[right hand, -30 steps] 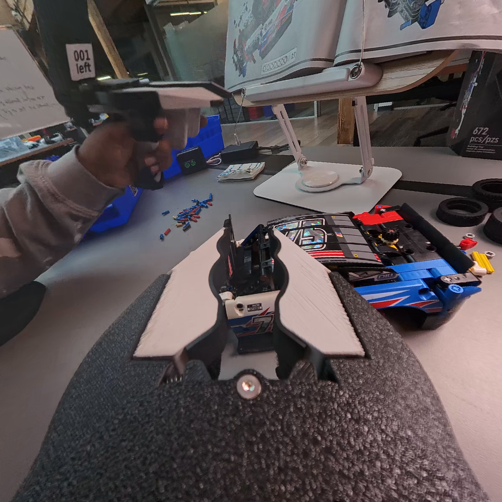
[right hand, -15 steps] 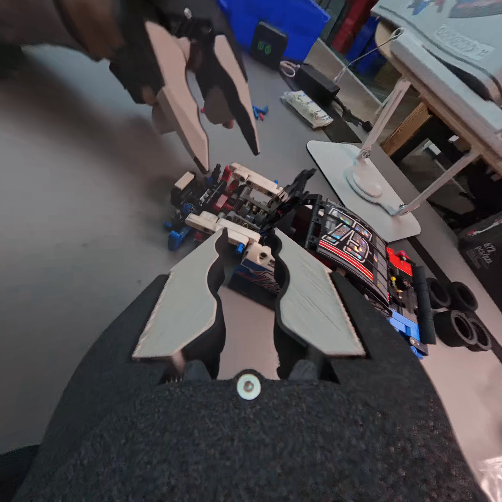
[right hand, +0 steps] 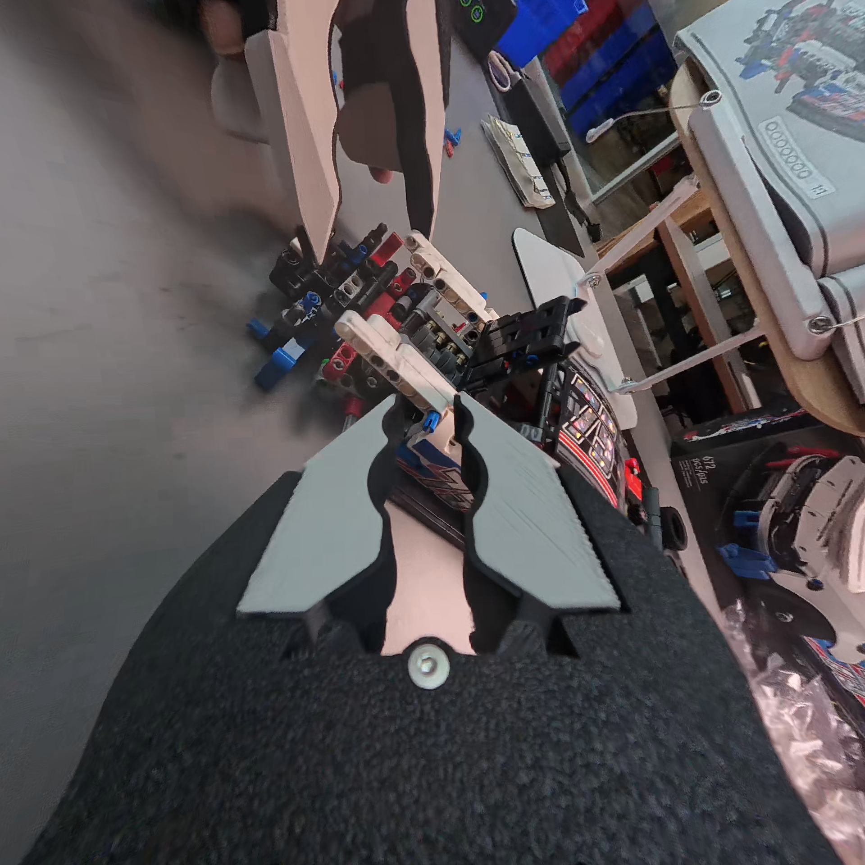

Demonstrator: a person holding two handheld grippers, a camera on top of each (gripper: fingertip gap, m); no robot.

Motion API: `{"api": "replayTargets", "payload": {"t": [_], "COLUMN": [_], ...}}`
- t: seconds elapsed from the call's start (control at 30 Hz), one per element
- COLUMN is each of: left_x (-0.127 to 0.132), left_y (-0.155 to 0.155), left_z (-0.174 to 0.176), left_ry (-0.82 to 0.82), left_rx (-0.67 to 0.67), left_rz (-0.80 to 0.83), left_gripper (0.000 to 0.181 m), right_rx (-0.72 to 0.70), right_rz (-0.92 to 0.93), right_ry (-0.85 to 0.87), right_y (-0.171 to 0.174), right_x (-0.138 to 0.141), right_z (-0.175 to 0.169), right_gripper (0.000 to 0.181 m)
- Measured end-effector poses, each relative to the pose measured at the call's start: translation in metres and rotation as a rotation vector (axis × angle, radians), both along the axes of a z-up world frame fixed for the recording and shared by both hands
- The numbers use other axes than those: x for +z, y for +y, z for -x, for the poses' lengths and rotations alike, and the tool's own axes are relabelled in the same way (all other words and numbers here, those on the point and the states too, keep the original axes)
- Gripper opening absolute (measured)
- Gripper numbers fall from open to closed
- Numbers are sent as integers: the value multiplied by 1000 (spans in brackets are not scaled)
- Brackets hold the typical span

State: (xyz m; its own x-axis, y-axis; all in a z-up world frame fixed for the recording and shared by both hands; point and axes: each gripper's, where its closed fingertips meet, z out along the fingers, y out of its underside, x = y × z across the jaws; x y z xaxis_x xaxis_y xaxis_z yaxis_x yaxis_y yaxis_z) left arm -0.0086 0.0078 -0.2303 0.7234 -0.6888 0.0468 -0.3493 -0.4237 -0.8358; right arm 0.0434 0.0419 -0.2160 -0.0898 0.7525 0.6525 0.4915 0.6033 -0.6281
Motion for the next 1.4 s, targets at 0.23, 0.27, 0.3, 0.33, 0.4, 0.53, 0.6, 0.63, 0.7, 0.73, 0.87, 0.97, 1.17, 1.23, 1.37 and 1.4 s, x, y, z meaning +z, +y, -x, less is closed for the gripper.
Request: {"api": "replayTargets", "payload": {"t": [0.23, 0.27, 0.3, 0.33, 0.4, 0.53, 0.6, 0.63, 0.7, 0.73, 0.87, 0.97, 1.17, 1.23, 1.37, 1.4], "left_x": [6, 6, 6, 6, 6, 5, 5, 6, 7, 7, 8, 10, 21, 21, 22, 22], "left_y": [-1, -1, -1, -1, -2, -2, -2, -2, -1, -1, 0, 1, 1, -1, 3, 5], "left_z": [1, 1, 1, 1, 0, -1, -2, -2, -2, -2, -2, -2, -8, -14, -20, -22], "left_ry": [-58, -60, -59, -56, -49, -39, -39, -39, -39, -38, -22, -8, 53, 104, 300, 361], "left_rx": [8, 9, 8, 7, 5, 1, 0, 0, 2, 3, 11, 13, -11, -37, -94, -115], "left_rz": [-1, -1, 0, -2, -7, -12, -15, -17, -25, -31, -50, -72, -180, -227, -396, -447], "left_gripper": [68, 68, 68, 68, 67, 66, 66, 65, 64, 64, 64, 64, 52, 49, 38, 35], "right_rx": [-6, -6, -6, -6, -7, -5, -8, -10, -13, -15, 7, 58, 60, 68, 83, 92], "right_rz": [93, 114, 134, 153, 186, 258, 268, 277, 286, 268, 31, -64, -322, -311, -333, -364], "right_ry": [30, 35, 40, 45, 53, 62, 62, 61, 57, 55, 15, 1, -10, -1, 17, 20], "right_y": [-1, -1, -1, -1, -2, -3, -3, -3, -3, -3, -6, -16, -9, -10, -11, -11], "right_x": [0, 0, 0, 0, 0, 0, 0, 0, 0, 0, 0, -2, 0, 1, 1, 1], "right_z": [-2, -2, -3, -3, -3, -4, -4, -5, -5, -5, -4, -4, -1, 0, 1, 1], "right_gripper": [21, 21, 21, 21, 21, 22, 22, 22, 22, 22, 22, 21, 13, 12, 11, 11]}}
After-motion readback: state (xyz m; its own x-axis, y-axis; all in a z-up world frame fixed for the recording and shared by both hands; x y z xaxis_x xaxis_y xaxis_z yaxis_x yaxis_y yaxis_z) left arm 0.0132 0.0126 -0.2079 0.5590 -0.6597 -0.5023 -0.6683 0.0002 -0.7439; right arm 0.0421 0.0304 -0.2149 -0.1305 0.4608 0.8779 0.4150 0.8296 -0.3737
